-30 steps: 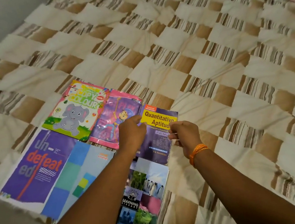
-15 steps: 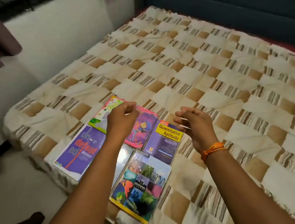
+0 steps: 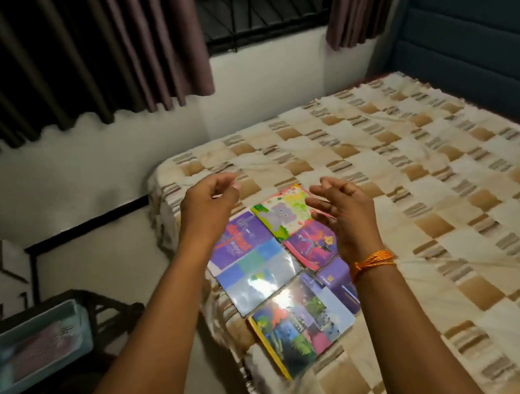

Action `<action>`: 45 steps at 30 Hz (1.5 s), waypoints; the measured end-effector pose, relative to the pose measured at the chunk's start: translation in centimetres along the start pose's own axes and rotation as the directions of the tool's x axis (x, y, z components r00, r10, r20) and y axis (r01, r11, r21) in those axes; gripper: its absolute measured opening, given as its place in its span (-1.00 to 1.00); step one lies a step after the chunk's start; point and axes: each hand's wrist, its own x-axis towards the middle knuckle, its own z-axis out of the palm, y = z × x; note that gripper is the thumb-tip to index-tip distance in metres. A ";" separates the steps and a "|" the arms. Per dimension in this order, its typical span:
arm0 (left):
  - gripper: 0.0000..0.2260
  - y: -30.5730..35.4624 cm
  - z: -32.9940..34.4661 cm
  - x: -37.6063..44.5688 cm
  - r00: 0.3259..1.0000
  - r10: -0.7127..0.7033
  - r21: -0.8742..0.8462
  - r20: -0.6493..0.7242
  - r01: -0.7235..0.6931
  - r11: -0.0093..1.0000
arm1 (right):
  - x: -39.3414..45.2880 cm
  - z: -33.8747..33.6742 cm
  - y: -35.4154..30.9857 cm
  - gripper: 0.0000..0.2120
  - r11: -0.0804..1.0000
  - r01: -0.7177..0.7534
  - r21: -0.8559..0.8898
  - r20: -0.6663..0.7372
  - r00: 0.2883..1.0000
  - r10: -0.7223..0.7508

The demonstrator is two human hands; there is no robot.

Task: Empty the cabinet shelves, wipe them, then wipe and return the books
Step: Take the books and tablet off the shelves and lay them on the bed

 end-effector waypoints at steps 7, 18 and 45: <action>-0.79 0.2 -13.5 -2.8 0.975 0.013 0.019 -0.223 -0.009 1.000 | -4.0 12.0 1.1 -0.92 0.998 0.026 -0.050 0.260 0.966 -0.013; -0.83 0.3 -34.9 -9.8 0.853 0.089 0.146 -0.514 -0.015 0.989 | -14.4 32.2 5.3 -0.84 0.994 0.066 -0.082 0.592 0.806 -0.005; -0.85 4.7 -70.1 -22.9 0.347 0.254 0.368 -0.903 0.318 0.874 | -38.6 71.5 12.2 -0.90 0.990 0.130 -0.055 0.997 0.055 0.049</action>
